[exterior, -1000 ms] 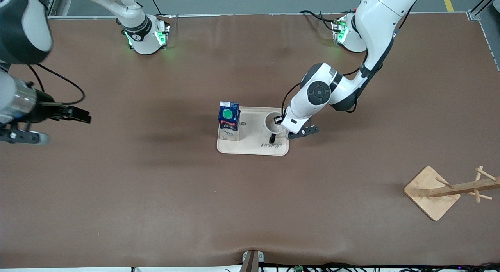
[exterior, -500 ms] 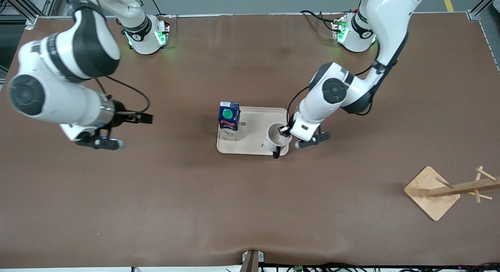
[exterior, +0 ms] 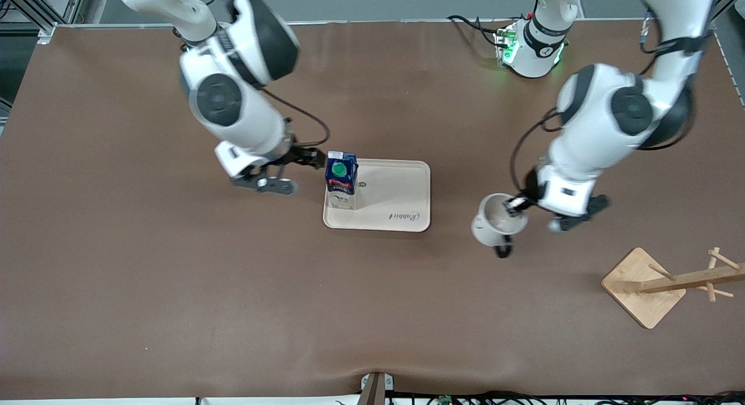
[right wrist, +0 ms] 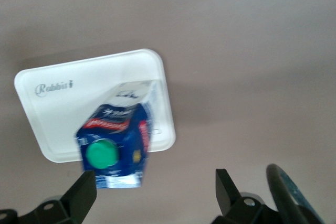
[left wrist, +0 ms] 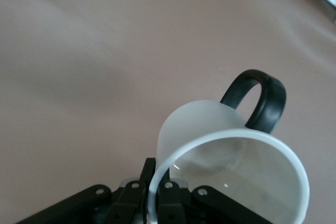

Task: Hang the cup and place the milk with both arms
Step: 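Carry the mug toward the wooden stand while the right gripper carries the milk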

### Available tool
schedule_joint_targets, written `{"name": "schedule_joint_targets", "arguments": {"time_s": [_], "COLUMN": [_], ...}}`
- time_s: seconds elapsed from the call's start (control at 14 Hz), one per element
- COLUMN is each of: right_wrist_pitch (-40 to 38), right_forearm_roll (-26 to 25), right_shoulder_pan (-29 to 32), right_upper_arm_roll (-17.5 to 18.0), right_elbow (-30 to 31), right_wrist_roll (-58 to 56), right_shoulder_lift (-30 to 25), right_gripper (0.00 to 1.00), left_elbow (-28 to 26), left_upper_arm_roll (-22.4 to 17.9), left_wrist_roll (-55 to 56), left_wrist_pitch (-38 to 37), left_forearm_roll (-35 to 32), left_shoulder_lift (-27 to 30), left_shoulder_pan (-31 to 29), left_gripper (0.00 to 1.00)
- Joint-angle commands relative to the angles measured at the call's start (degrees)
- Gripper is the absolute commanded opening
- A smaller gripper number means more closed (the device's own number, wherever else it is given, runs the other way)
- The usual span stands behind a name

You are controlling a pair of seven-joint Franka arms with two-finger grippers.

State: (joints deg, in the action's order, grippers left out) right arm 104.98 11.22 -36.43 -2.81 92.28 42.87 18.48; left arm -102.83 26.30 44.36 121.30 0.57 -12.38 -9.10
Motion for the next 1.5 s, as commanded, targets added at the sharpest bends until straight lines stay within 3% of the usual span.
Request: {"name": "schedule_joint_targets", "arguments": {"time_s": [0.0, 0.57, 0.64, 0.71, 0.79, 1.07, 1.21, 1.43], "right_wrist_pitch": [2.50, 7.95, 8.83, 9.18, 8.93, 5.69, -2.89, -11.10], "right_forearm_roll": [0.21, -3.75, -3.75, -3.66, -3.23, -2.18, 4.13, 5.57], "right_shoulder_pan": [-3.81, -8.65, -8.57, -8.48, -8.22, -5.25, -1.38, 6.61], "right_upper_arm_roll": [-0.79, -0.88, -0.88, -0.88, -0.88, -0.97, -1.14, -1.05], "right_elbow": [-0.17, 0.18, 0.35, 0.36, -0.17, -2.36, -9.27, -13.80], "right_wrist_roll": [3.27, 7.40, 7.40, 7.49, 7.58, 9.51, 9.43, 5.15], "right_shoulder_lift": [3.22, 8.15, 8.50, 8.42, 8.42, 7.37, 7.19, 6.58], "right_gripper": [1.00, 1.00, 0.91, 0.40, 0.00, 0.00, 0.00, 0.00], "left_elbow": [5.00, 7.28, 8.34, 9.13, 9.31, 10.19, 11.51, 11.78], "left_upper_arm_roll": [0.42, 0.33, 0.33, 0.33, 0.33, 0.33, 0.33, 0.33], "left_wrist_roll": [-6.19, -32.55, -35.63, -38.09, -40.12, -48.91, -50.07, -51.13], "left_wrist_pitch": [-6.50, -10.72, -11.78, -12.49, -12.75, -12.76, -12.76, -12.67], "left_forearm_roll": [-0.92, -0.92, -0.92, -0.75, -0.75, 0.04, 1.44, 3.02], "left_shoulder_lift": [-0.19, 1.39, 1.22, 0.87, 0.87, -0.01, -0.97, -1.68], "left_shoulder_pan": [-4.94, -18.48, -19.89, -20.68, -21.21, -24.99, -25.87, -27.28], "left_gripper": [0.00, 0.00, 0.00, 0.00, 0.00, 0.00, 0.00, 0.00]}}
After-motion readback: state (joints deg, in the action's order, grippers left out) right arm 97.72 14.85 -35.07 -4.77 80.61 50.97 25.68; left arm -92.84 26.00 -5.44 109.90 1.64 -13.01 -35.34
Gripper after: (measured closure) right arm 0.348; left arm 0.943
